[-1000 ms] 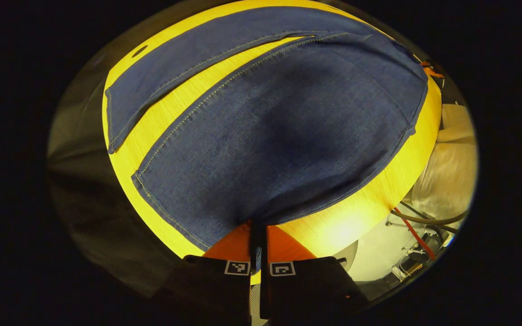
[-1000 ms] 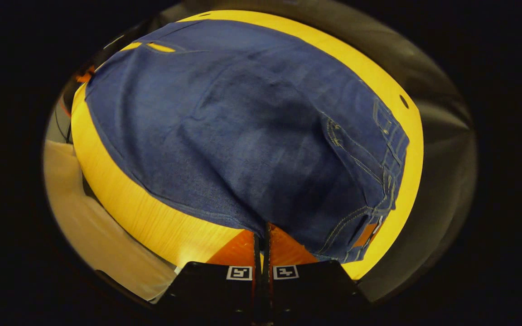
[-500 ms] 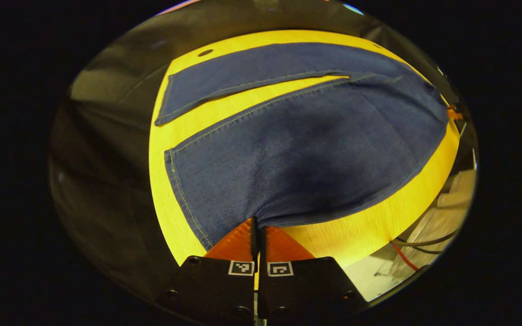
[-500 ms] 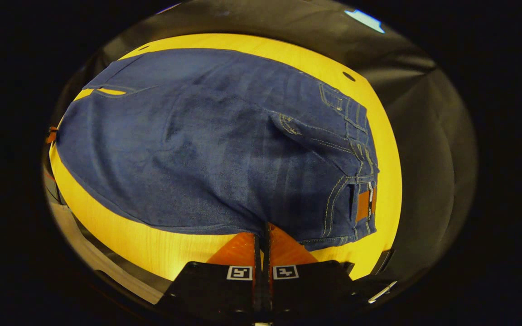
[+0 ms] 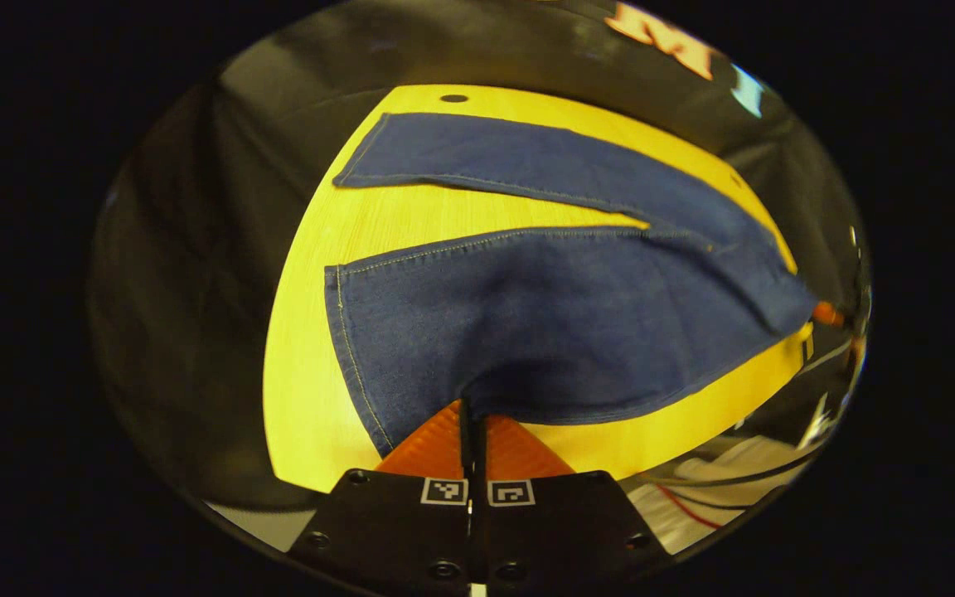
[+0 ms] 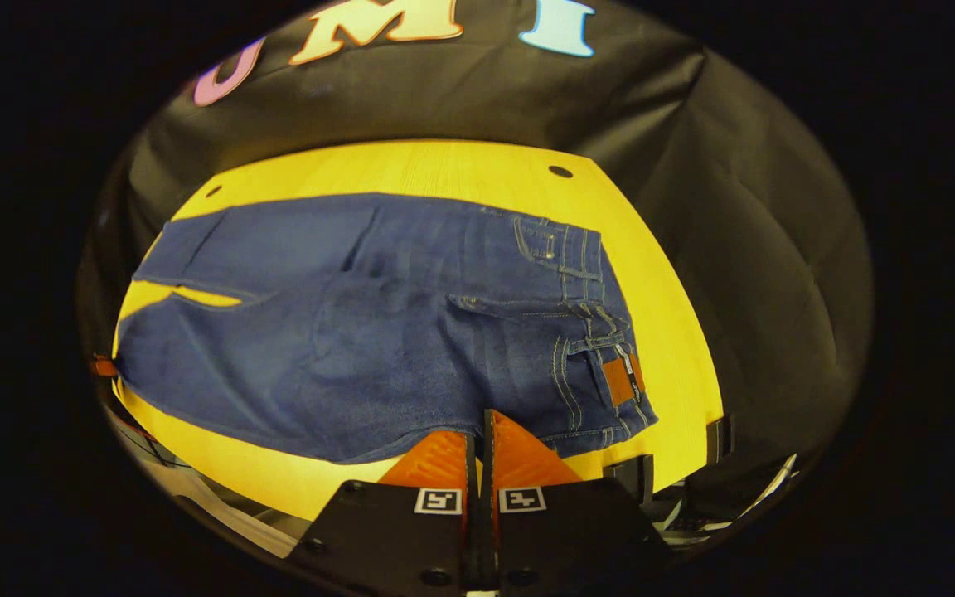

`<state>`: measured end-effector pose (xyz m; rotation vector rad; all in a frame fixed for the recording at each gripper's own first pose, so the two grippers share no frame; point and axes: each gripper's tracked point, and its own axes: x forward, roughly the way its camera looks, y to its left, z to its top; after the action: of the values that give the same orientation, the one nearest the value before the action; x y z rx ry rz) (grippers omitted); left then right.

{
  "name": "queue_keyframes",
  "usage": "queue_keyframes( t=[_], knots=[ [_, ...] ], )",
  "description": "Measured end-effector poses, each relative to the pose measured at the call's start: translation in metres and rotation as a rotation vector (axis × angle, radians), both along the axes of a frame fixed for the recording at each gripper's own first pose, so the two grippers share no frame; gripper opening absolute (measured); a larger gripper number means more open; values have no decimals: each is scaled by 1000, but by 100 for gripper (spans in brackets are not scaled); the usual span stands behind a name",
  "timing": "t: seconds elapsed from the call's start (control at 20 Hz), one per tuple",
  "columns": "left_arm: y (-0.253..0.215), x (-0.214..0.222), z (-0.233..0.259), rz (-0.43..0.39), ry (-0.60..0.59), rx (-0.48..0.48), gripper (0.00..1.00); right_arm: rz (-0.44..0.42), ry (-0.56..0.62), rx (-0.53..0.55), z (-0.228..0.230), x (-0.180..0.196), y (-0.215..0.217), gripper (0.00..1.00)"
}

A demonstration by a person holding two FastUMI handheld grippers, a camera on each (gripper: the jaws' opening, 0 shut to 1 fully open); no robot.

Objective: Grasp the waist and the cuffs of the jeans and fold them to make the two legs overlap; first hold the waist and fold one-third of the jeans toward the cuffs, then hold the cuffs and fold the remaining one-third in the same direction to finish folding.

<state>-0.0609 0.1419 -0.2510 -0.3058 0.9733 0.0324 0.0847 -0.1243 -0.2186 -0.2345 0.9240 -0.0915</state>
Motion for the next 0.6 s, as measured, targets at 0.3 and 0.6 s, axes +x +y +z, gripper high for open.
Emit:
queue_keyframes(
  t=[0.3, 0.6],
  knots=[
    [22, 23, 53, 76, 16, -32, 0, -29, -74, 88, 40, 24, 7, 2],
    [34, 58, 102, 23, 50, 22, 0, 10, -94, 119, 70, 71, 24, 2]
  ],
)
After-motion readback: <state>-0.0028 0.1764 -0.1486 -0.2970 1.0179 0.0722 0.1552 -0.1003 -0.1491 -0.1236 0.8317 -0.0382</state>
